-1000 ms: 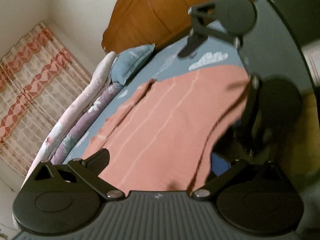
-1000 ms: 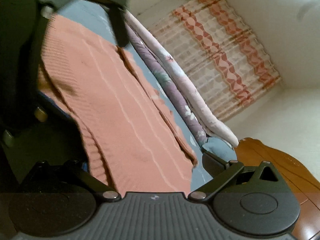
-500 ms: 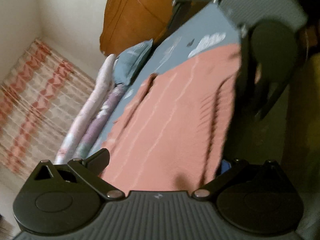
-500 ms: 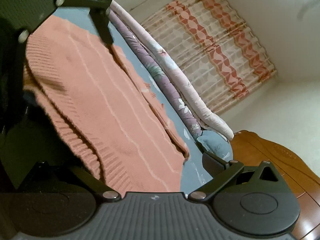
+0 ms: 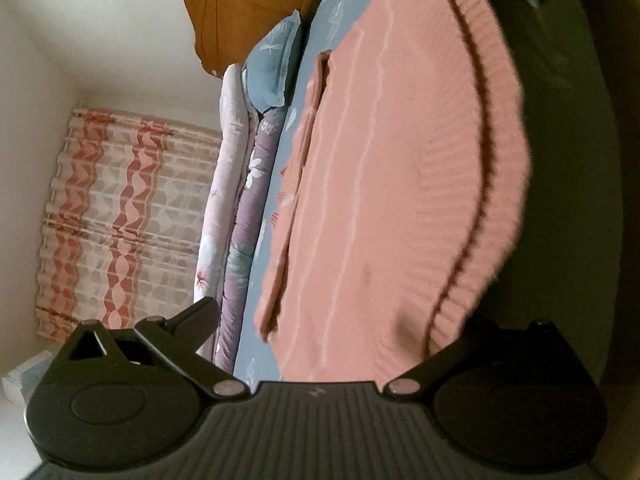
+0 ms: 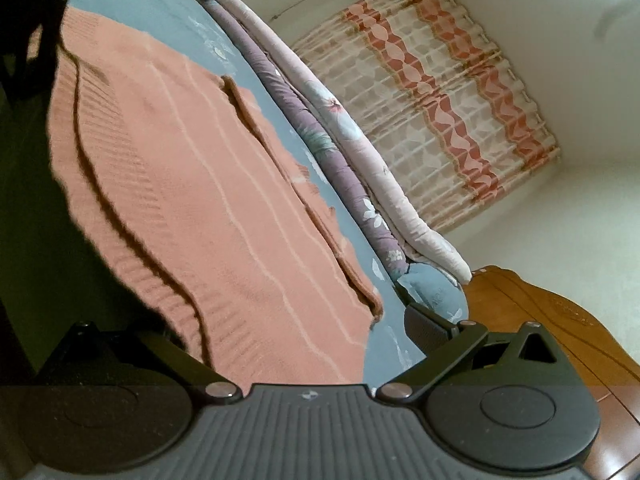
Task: Fold clothes
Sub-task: 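Lift the held ribbed hem with both tools and fold it toward the collar, then carry the held hem with both tools over to the collar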
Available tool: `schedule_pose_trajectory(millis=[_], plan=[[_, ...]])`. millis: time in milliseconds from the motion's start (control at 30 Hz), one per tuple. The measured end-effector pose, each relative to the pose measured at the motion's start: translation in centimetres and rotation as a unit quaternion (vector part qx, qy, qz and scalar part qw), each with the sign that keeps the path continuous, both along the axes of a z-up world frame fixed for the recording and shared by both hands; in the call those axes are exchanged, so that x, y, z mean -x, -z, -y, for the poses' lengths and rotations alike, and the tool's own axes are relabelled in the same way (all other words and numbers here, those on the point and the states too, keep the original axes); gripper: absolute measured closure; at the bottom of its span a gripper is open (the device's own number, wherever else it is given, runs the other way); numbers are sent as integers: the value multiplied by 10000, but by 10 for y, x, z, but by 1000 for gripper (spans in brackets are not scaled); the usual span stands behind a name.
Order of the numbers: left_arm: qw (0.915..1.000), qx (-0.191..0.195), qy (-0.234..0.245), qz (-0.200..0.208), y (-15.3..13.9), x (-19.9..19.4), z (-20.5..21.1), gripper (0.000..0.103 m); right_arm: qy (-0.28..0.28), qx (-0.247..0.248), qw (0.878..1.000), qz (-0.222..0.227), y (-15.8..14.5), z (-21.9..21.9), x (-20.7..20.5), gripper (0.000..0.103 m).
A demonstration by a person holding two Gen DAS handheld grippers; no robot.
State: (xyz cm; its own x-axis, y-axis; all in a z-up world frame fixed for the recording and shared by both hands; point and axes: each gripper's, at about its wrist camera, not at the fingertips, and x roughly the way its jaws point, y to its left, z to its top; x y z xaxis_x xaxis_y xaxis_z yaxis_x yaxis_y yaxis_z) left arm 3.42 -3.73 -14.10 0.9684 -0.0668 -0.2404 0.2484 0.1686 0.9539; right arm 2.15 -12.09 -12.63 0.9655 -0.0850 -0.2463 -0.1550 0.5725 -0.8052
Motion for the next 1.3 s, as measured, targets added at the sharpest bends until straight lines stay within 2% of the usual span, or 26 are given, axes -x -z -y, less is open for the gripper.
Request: schedule_pose_trajectory(millis=[100, 200, 300, 433, 567, 667, 733, 800, 833, 867, 900, 933, 967, 1000, 1033, 1133, 1300], plan=[[9997, -29, 216, 141, 6, -2, 15, 1, -86, 4, 10000, -3, 3, -8, -2, 0], [9996, -71, 217, 153, 6, -5, 14, 1, -61, 172, 9998, -32, 7, -8, -4, 0], [9997, -186, -44, 148, 7, -8, -6, 1, 135, 375, 9992, -65, 13, 9, -4, 0], [9990, -341, -288, 84, 6, -16, -24, 0, 186, 239, 9994, -184, 9, 28, -4, 0], [9979, -597, -212, 137, 10, -19, -18, 1, 26, 835, 9965, -31, 19, 13, -6, 0], [9980, -586, -198, 156, 11, -18, -18, 1, -110, 1195, 9928, 54, 27, 6, -3, 1], [9980, -612, -112, 139, 13, -16, -18, 7, -176, 1277, 9917, 15, 28, 5, -1, 8], [9981, -611, -44, 3, 15, -12, -19, 23, -217, 1231, 9921, -134, 27, 6, -1, 15], [9982, -601, -29, -68, 16, -9, -19, 29, -235, 1235, 9919, -208, 27, 5, -1, 21], [9981, -604, -18, -131, 19, -7, -19, 40, -245, 1249, 9915, -287, 28, 4, -1, 25], [9979, -610, -7, -195, 22, -5, -20, 55, -248, 1261, 9909, -388, 30, 2, -1, 37], [9977, -615, 1, -283, 25, -3, -20, 64, -246, 1274, 9903, -507, 31, 0, -2, 53], [9975, -615, -11, -333, 29, -1, -19, 85, -256, 1294, 9892, -637, 33, -2, -2, 62], [9974, -614, -29, -368, 33, 0, -18, 101, -287, 1308, 9876, -817, 37, -5, -3, 89], [9973, -613, -46, -403, 37, 1, -17, 101, -282, 1363, 9863, -888, 42, -9, -2, 90], [9979, -552, -81, -338, 41, 2, -17, 101, -210, 1684, 9828, -723, 54, -17, 3, 90], [9979, -458, -91, -449, 37, 5, -17, 100, -167, 1140, 9889, -941, 39, -13, 0, 91]])
